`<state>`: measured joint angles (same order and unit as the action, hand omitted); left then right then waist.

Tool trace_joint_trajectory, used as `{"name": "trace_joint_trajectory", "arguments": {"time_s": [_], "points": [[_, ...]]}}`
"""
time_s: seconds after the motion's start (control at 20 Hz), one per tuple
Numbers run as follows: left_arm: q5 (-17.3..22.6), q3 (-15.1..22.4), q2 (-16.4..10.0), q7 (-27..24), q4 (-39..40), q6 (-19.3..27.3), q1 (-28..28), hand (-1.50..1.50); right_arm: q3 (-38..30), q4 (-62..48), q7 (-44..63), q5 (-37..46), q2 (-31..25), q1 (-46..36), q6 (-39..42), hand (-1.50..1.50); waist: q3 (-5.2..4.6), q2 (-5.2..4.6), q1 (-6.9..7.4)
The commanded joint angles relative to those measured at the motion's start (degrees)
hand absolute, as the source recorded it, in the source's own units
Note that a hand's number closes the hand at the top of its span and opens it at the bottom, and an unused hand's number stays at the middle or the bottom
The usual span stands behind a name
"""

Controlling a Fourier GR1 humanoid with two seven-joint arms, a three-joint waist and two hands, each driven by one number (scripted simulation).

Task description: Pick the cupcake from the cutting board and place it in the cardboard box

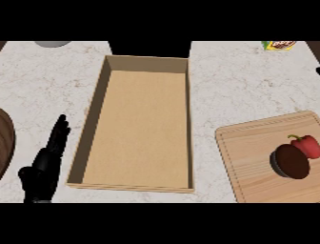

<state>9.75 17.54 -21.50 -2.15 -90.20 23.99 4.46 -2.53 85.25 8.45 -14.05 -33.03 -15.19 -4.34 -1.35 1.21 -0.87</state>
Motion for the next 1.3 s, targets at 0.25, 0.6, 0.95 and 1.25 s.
{"name": "trace_joint_trajectory", "arguments": {"time_s": [0.25,0.6,0.95,1.25], "points": [[-6.06,-6.79,-11.1,1.32,5.29,1.65,-2.83,0.0,10.4,3.2,-8.49,-16.69,2.72,2.31,33.12,-1.5,2.3,-1.97,3.43],[-4.86,-7.66,-12.29,4.09,8.26,-0.44,-5.24,0.0,10.97,-1.62,-35.63,-3.41,-9.06,5.48,47.26,-1.5,2.18,-3.16,1.41],[-5.07,-7.63,-12.71,5.48,9.87,-1.65,-7.77,0.0,8.73,-6.81,-52.37,3.36,-14.17,1.2,53.6,-1.5,2.06,-2.57,2.62],[-4.58,-7.59,-13.01,5.99,10.48,-3.64,-10.37,0.0,15.02,-3.62,-58.25,19.57,-22.35,-1.78,44.75,-1.5,1.92,-2.56,3.96]]}}
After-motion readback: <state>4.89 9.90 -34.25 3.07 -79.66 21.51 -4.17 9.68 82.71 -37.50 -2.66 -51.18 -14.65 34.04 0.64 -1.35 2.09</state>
